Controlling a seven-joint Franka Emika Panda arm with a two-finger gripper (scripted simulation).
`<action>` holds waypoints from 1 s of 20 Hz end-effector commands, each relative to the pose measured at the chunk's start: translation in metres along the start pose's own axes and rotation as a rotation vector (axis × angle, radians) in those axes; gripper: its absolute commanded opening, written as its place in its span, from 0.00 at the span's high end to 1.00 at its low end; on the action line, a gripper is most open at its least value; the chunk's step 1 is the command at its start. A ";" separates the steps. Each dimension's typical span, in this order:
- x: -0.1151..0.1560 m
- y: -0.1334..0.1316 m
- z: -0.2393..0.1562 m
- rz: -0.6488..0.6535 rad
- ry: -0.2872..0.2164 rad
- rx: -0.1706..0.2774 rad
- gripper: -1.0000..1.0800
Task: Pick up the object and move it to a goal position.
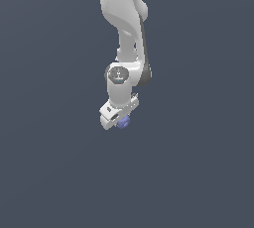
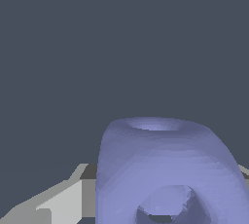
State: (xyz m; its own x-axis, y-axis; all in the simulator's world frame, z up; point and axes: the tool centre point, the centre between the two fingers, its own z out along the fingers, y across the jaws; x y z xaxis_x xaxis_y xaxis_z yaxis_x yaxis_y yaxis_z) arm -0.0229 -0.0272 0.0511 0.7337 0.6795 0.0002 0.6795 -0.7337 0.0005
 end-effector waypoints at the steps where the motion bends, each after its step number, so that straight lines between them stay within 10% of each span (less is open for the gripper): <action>1: 0.005 -0.006 -0.010 -0.001 0.001 -0.001 1.00; 20: 0.082 -0.119 -0.176 -0.002 -0.001 -0.002 1.00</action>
State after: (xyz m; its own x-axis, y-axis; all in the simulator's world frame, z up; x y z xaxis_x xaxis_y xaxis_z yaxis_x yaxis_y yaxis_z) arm -0.0408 0.1035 0.2111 0.7319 0.6814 -0.0005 0.6814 -0.7319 0.0025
